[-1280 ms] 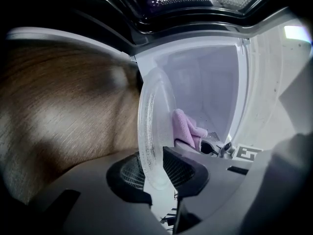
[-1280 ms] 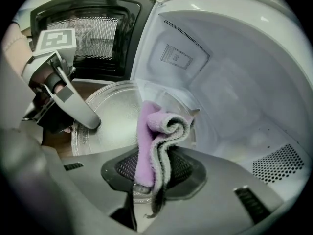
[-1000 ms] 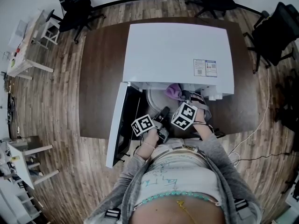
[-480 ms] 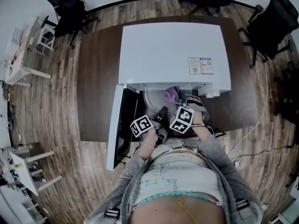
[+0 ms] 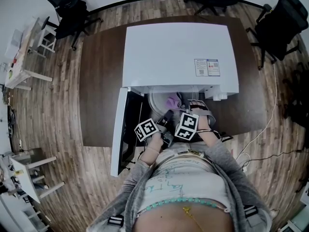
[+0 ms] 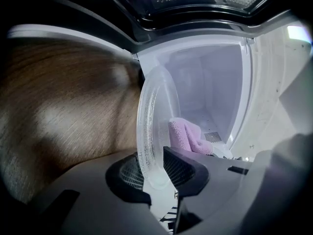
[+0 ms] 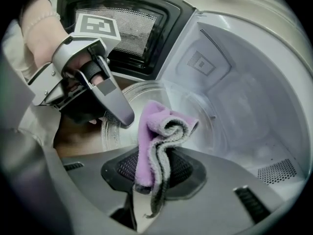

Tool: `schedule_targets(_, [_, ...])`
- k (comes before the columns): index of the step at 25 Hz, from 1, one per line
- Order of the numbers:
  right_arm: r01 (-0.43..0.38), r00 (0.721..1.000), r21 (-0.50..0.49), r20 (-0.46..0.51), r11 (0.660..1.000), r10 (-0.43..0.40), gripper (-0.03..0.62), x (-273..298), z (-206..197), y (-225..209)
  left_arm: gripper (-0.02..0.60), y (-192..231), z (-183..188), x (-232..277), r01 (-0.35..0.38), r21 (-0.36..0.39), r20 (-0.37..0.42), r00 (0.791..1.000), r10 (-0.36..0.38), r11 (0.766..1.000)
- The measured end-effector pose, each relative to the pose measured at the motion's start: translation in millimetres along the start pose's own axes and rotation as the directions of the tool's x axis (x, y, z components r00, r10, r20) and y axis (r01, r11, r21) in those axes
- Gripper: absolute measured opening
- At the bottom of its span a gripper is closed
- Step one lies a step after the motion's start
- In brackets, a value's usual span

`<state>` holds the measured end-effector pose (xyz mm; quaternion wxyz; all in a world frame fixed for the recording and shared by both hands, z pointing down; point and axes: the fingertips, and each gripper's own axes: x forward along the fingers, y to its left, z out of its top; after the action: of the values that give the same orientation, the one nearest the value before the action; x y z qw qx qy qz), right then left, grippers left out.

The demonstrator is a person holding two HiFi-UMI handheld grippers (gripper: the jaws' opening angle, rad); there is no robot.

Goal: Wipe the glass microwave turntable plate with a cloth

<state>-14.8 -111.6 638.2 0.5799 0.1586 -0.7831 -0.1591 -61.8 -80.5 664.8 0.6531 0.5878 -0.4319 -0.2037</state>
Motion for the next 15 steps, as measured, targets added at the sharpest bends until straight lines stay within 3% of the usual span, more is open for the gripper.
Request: schedule_targets(15, [-0.075, 0.995, -0.097, 0.063, 0.992, 0.082, 0.126, 7, 32, 17, 0.092, 4, 3, 2, -0.010, 0.002, -0.023, 1.000, 0.010, 1.000])
